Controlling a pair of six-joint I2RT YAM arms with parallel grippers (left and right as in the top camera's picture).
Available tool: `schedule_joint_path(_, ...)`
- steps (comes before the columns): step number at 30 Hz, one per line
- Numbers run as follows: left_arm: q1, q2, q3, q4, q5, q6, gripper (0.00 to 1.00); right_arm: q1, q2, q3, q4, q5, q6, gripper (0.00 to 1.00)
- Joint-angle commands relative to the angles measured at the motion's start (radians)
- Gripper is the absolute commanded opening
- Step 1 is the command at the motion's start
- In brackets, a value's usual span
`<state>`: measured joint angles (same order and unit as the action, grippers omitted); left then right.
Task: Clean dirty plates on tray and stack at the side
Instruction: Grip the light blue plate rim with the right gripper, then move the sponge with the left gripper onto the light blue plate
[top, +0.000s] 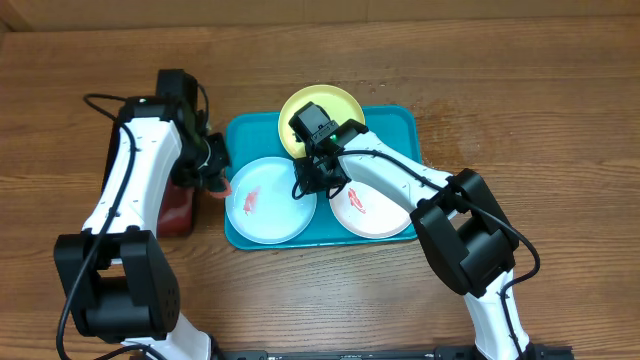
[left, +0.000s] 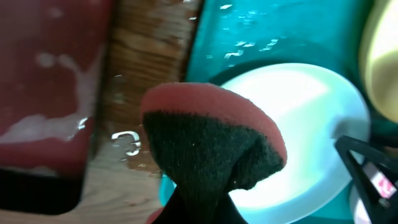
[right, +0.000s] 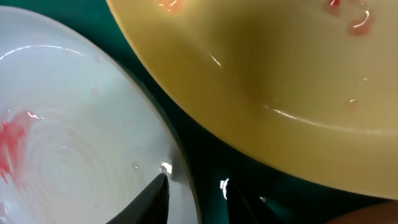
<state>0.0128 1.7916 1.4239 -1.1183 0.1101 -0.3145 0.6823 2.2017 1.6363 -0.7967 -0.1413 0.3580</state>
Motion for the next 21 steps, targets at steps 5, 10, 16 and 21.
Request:
schedule_joint_path(5, -0.056, 0.005, -0.092, 0.076, 0.080, -0.042, 0.04, 0.004, 0.028, 0.004, 0.003, 0.006, 0.010, 0.26)
schedule_joint_path(10, -0.089, 0.005, -0.175, 0.159, 0.098, -0.042, 0.04, 0.004, 0.028, 0.004, 0.003, 0.006, 0.013, 0.25)
schedule_joint_path(16, -0.121, 0.005, -0.266, 0.283, 0.101, -0.113, 0.04, 0.004, 0.028, 0.004, 0.006, 0.006, 0.013, 0.22)
schedule_joint_path(21, -0.154, 0.006, -0.308, 0.368, 0.108, -0.120, 0.04, 0.004, 0.028, 0.004, 0.008, 0.006, 0.013, 0.22)
